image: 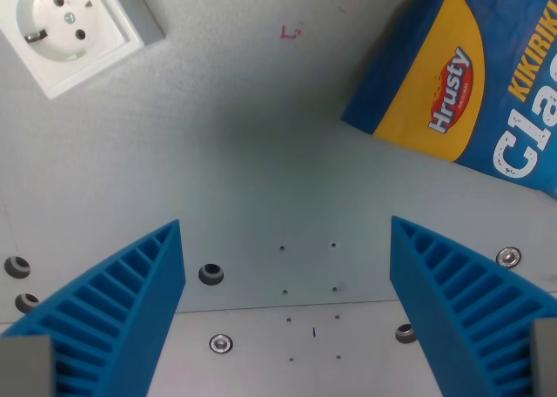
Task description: Move in gripper positive y
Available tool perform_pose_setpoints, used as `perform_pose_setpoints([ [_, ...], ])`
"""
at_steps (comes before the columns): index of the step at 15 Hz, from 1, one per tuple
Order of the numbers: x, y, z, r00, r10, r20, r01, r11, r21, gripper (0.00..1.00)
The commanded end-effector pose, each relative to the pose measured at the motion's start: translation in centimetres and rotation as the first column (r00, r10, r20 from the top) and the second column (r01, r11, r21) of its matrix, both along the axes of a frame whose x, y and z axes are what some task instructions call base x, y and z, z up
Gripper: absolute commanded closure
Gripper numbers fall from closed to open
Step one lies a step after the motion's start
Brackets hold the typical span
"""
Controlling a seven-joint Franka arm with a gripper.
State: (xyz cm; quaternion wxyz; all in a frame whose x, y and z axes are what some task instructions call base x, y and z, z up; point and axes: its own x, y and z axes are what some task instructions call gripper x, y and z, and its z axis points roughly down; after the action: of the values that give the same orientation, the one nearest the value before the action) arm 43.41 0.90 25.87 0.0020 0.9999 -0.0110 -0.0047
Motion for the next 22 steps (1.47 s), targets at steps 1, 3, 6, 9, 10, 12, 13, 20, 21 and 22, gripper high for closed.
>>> perform_pose_setpoints([
  [1, 0.0, -0.5, 0.2, 1.0, 0.0, 0.005, 0.0, 1.0, 0.0, 0.0],
  [3, 0.0, -1.5, 0.2, 1.0, 0.0, 0.005, 0.0, 1.0, 0.0, 0.0],
  [6, 0.0, -3.0, 0.2, 1.0, 0.0, 0.005, 0.0, 1.0, 0.0, 0.0],
  [9, -0.1, -4.5, 0.2, 1.0, 0.0, 0.005, 0.0, 1.0, 0.0, 0.0],
  [10, -0.1, -5.0, 0.2, 1.0, 0.0, 0.005, 0.0, 1.0, 0.0, 0.0],
  [12, -0.1, -6.0, 0.2, 1.0, 0.0, 0.005, 0.0, 1.0, 0.0, 0.0],
  [13, -0.1, -6.5, 0.2, 1.0, 0.0, 0.005, 0.0, 1.0, 0.0, 0.0],
  [20, -0.2, -10.0, 0.2, 1.0, 0.0, 0.005, 0.0, 1.0, 0.0, 0.0],
  [21, -0.2, -10.5, 0.2, 1.0, 0.0, 0.005, 0.0, 1.0, 0.0, 0.0],
  [22, -0.2, -11.0, 0.2, 1.0, 0.0, 0.005, 0.0, 1.0, 0.0, 0.0],
])
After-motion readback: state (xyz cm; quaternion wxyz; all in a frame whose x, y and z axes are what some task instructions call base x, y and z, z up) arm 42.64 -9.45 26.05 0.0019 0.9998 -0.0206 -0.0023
